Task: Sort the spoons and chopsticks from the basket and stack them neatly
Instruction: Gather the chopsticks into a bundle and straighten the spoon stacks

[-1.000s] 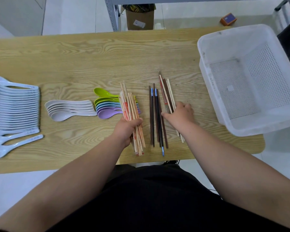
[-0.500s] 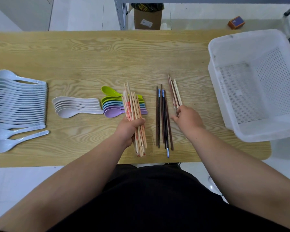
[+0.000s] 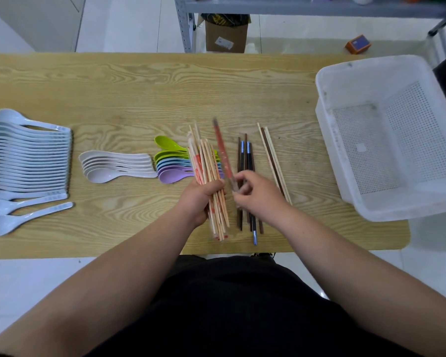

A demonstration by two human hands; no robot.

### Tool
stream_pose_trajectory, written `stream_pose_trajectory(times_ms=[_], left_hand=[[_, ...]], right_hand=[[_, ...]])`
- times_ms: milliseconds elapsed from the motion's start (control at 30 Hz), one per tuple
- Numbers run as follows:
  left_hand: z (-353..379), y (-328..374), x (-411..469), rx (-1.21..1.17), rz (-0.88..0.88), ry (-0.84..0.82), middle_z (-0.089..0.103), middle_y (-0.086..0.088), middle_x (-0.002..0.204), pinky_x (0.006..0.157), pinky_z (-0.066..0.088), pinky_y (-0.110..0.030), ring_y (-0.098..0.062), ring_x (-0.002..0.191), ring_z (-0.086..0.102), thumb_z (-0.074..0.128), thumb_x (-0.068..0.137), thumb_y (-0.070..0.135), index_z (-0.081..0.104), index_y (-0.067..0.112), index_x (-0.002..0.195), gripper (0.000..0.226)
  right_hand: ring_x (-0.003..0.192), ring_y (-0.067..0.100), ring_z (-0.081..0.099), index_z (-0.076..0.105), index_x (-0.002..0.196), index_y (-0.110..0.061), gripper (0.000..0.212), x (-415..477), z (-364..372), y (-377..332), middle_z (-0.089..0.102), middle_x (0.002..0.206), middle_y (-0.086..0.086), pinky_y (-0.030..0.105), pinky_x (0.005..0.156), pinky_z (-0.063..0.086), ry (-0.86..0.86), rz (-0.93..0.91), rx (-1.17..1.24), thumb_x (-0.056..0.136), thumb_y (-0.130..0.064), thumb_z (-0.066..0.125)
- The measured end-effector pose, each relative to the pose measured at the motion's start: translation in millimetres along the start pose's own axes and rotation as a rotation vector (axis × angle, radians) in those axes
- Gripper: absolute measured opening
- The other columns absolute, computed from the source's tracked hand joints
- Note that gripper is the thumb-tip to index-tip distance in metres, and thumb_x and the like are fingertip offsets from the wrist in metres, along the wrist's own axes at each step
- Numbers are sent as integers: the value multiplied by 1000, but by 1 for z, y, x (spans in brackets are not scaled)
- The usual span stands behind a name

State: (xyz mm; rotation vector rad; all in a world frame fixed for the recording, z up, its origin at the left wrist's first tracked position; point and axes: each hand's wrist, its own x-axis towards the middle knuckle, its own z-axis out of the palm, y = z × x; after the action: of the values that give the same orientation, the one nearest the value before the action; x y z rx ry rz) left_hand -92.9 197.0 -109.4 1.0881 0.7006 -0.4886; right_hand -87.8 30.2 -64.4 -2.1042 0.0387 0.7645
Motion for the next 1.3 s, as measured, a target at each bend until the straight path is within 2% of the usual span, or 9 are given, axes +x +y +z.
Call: stream_pose_trajectory(times_ms=[100, 433, 567, 733, 867, 1067, 1133, 1200, 1300], left_hand=[[1, 0, -2, -27, 23, -38, 65, -15, 90, 83, 58, -46, -28, 85, 65, 61, 94, 1, 59, 3, 115, 21], [8, 21, -12, 175, 194, -6, 61, -9, 75, 61, 56, -39, -26, 68, 61, 75, 78, 5, 61, 10, 96, 23], [11, 28, -14, 457, 391, 115, 72, -4, 89, 74, 59, -38, -20, 81, 70, 85, 71, 15, 62, 16, 106, 42], [31, 23, -22, 626, 659, 125, 71, 8, 88, 64, 54, -21, 3, 74, 67, 84, 74, 19, 60, 25, 103, 37], [32, 21, -19, 860, 930, 154, 50, 26, 121, 92, 27, 5, 32, 113, 37, 60, 83, 36, 54, 20, 132, 52], [9, -14, 0, 1059, 759, 102, 63, 12, 96, 79, 49, -14, -2, 88, 59, 69, 75, 38, 59, 27, 115, 42], [9, -16, 4, 1214, 798, 92, 66, 2, 116, 92, 45, -19, -10, 109, 59, 53, 82, 50, 53, 27, 129, 53], [9, -13, 6, 1183, 790, 80, 62, 4, 121, 92, 40, -23, 8, 110, 44, 42, 79, 55, 54, 27, 130, 60], [7, -10, -6, 1019, 632, 69, 63, 16, 101, 83, 47, -24, 12, 83, 52, 73, 80, 29, 58, 35, 102, 28]], right_hand=[[80, 14, 67, 57, 120, -35, 34, -8, 16, -1, 64, 84, -3, 28, 74, 56, 21, -24, 74, 90, -23, 69], [92, 0, 57, 59, 137, -32, 40, -6, -5, -9, 61, 106, -11, 24, 87, 48, -20, -186, -244, 96, -33, 62], [117, 6, 57, 43, 148, -27, 68, 8, -32, -39, 56, 134, -6, 29, 97, 48, 167, -128, 216, 88, -42, 73], [110, 15, 69, 31, 145, -34, 100, 17, -27, -84, 69, 123, 1, 45, 106, 50, 116, -388, 520, 66, -30, 93], [100, 20, 67, 52, 131, -27, 70, 10, 0, -77, 66, 116, 5, 41, 99, 52, 245, -602, 442, 74, 0, 83], [88, 27, 74, 54, 95, -42, 53, 14, 33, -33, 69, 80, -1, 49, 87, 57, 343, -568, 516, 77, 5, 73], [90, 21, 75, 52, 93, -31, 46, 17, 38, -30, 67, 80, 1, 46, 87, 58, 360, -559, 542, 78, 9, 71], [89, 16, 74, 53, 97, -17, 35, 21, 42, -28, 68, 82, -6, 41, 88, 57, 374, -556, 550, 77, 7, 70], [90, 6, 71, 50, 109, -20, 49, 23, 43, -25, 72, 90, -6, 26, 92, 52, 398, -565, 494, 76, 7, 75]])
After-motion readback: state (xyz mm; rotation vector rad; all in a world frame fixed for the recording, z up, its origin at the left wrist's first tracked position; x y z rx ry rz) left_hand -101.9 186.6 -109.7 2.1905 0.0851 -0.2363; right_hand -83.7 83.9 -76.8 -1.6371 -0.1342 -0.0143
